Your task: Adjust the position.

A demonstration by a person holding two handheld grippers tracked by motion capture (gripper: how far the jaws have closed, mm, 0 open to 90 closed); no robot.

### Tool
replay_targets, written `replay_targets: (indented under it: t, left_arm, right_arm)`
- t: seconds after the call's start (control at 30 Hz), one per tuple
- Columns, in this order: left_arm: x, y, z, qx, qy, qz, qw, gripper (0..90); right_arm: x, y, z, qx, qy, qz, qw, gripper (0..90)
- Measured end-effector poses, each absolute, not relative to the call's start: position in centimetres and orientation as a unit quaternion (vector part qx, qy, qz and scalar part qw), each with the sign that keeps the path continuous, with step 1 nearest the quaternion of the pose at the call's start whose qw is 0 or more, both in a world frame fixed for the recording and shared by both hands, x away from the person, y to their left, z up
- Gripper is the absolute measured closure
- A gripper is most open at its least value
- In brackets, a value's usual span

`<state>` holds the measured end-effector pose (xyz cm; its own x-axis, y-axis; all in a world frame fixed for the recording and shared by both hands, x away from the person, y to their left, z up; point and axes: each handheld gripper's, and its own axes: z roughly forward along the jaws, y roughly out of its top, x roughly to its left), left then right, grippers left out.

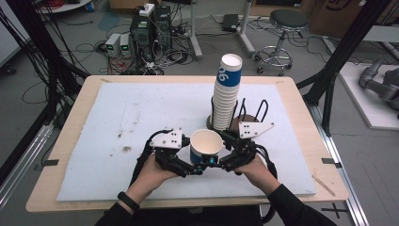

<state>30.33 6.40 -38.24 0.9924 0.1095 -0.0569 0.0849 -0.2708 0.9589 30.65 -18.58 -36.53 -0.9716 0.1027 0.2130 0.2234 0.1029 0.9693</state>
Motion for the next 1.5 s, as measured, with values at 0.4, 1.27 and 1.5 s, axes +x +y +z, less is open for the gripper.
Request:
replay_targets:
  t: [0.4, 1.27, 1.5]
  left_arm:
    - [30.2, 6.0, -38.1, 0.787, 0.087, 0.002, 0.611, 19.5]
    - [30.5, 7.5, -37.6, 0.763, 0.089, -0.002, 0.64, 25.6]
    - [30.8, 8.8, -36.8, 0.749, 0.1, 0.006, 0.655, 25.7]
  right_arm:
    - [30.7, -18.7, -36.4, -0.111, -0.74, -0.663, 0.024, 21.9]
    - [30.6, -19.0, -36.1, -0.09, -0.749, -0.656, 0.02, 18.3]
    - [31.1, -19.9, -36.4, -0.09, -0.76, -0.644, 0.008, 18.4]
